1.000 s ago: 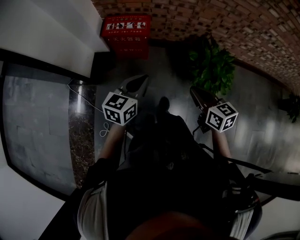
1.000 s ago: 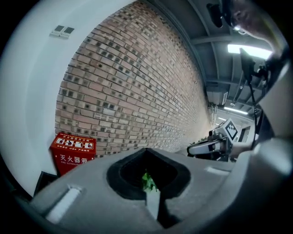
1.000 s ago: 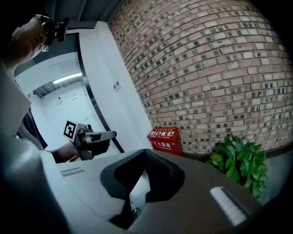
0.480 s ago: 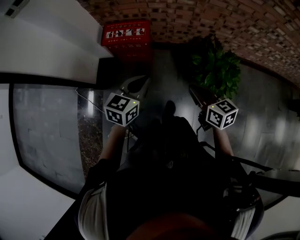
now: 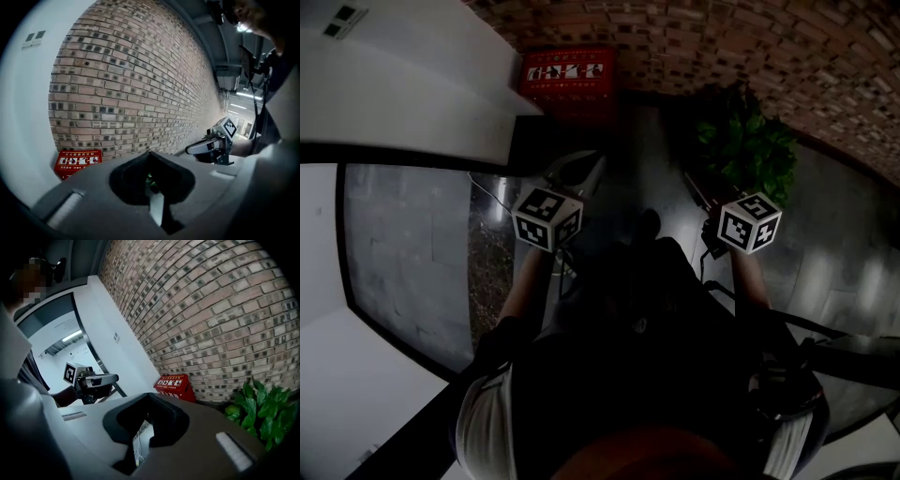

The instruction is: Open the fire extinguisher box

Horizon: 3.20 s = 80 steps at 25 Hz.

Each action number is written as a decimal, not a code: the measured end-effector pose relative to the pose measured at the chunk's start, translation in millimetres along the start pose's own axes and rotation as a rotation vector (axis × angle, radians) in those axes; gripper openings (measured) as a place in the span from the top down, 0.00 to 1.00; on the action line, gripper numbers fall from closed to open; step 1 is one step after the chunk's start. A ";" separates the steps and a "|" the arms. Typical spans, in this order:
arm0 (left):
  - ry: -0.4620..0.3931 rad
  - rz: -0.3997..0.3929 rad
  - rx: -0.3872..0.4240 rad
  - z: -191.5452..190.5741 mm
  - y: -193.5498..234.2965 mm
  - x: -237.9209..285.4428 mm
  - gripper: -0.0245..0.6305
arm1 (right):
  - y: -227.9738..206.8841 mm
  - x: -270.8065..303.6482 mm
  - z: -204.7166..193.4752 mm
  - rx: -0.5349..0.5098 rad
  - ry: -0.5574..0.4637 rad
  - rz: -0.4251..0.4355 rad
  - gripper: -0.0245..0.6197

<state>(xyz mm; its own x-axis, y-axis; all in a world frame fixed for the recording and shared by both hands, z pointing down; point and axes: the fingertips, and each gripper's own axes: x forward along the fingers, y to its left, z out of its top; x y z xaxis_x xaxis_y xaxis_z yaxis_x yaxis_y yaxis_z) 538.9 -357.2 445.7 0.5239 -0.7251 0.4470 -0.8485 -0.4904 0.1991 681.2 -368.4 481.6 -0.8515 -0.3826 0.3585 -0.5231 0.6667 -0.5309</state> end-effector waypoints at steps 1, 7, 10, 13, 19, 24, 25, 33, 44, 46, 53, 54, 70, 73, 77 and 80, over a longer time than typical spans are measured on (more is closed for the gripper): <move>0.006 0.012 -0.001 1.6 0.6 1.2 0.96 | -2.6 2.1 1.6 0.001 0.005 0.014 0.96; 0.041 0.052 0.002 8.5 0.6 8.8 0.96 | -20.7 11.2 18.1 0.011 0.002 0.060 0.96; 0.058 0.061 0.009 6.9 -1.4 10.1 0.96 | -25.9 11.9 16.0 0.019 -0.002 0.074 0.96; 0.057 0.067 0.027 12.1 -0.5 13.8 0.96 | -29.1 13.3 15.9 0.028 -0.006 0.078 0.96; 0.051 0.064 0.058 17.7 2.4 20.0 0.96 | -25.6 21.4 19.4 0.012 0.004 0.092 0.96; 0.037 0.074 0.068 17.6 17.1 16.5 0.96 | -24.5 36.2 21.9 -0.007 0.027 0.089 0.96; 0.033 0.076 0.074 18.1 21.2 15.0 0.96 | -24.2 40.8 21.6 -0.013 0.032 0.087 0.96; 0.008 0.113 0.076 25.9 76.1 1.3 0.96 | -4.4 87.6 38.5 -0.123 0.084 0.087 0.96; -0.021 0.112 0.046 33.1 166.8 -15.9 0.96 | 22.0 172.6 68.2 -0.182 0.129 0.052 0.96; -0.029 0.113 0.037 33.3 186.1 -20.3 0.96 | 27.5 190.9 75.0 -0.216 0.135 0.037 0.96; -0.047 0.106 0.001 27.7 254.2 -35.7 0.96 | 46.1 262.1 88.6 -0.354 0.173 -0.008 0.96; -0.049 0.106 -0.002 27.1 263.1 -38.5 0.96 | 50.2 271.6 90.3 -0.379 0.180 -0.015 0.96; -0.074 0.103 -0.048 15.6 351.1 -65.8 0.96 | 73.5 369.8 89.0 -0.352 0.279 -0.033 0.96; -0.063 0.097 -0.055 13.3 351.8 -58.8 0.96 | 55.7 381.1 82.6 -0.332 0.301 -0.052 0.96; -0.032 0.118 -0.053 9.3 357.6 -47.6 0.96 | 21.9 404.3 68.3 -0.234 0.318 -0.079 0.96; 0.006 0.107 -0.053 2.6 359.0 -32.8 0.96 | -19.1 428.4 35.3 -0.100 0.384 -0.104 0.71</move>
<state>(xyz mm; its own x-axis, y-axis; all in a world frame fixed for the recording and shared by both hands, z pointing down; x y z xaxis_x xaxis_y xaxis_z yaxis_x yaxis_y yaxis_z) 217.3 -510.7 500.2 0.4300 -0.7688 0.4734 -0.9023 -0.3842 0.1956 325.1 -567.6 618.3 -0.7089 -0.1970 0.6773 -0.5835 0.7033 -0.4061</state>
